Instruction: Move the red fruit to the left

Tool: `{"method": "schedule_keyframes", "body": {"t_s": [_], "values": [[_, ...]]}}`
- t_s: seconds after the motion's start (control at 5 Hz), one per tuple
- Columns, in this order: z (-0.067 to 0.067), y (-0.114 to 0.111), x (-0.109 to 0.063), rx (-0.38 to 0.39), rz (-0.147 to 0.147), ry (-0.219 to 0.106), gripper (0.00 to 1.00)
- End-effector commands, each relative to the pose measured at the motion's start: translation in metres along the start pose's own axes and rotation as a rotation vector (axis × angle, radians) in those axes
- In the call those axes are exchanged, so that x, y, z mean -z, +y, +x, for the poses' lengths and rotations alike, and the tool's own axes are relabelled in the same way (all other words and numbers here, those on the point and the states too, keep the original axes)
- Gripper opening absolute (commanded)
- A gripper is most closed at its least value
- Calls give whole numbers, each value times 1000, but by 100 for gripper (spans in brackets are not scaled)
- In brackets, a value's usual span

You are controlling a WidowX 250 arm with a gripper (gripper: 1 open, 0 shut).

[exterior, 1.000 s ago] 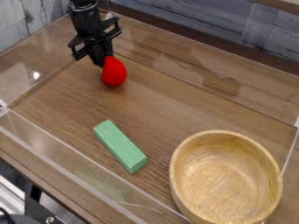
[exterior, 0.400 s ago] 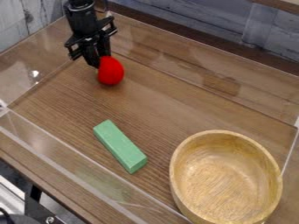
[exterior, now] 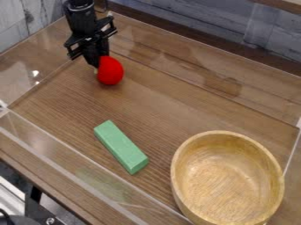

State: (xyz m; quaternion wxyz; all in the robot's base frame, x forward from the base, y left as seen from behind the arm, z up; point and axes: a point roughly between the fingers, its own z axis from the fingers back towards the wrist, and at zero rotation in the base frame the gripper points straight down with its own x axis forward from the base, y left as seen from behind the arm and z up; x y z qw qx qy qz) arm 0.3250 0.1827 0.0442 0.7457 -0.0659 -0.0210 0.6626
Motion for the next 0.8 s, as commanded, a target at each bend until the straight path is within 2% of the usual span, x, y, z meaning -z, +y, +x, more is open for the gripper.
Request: {"method": "schedule_keyframes", "body": {"t_s": [0.0, 0.2, 0.6], "values": [[7, -3, -14, -13, -28, -39, 0], [8, -3, -11, -22, -21, -44, 100], [6, -6, -1, -42, -8, -54, 100]]}}
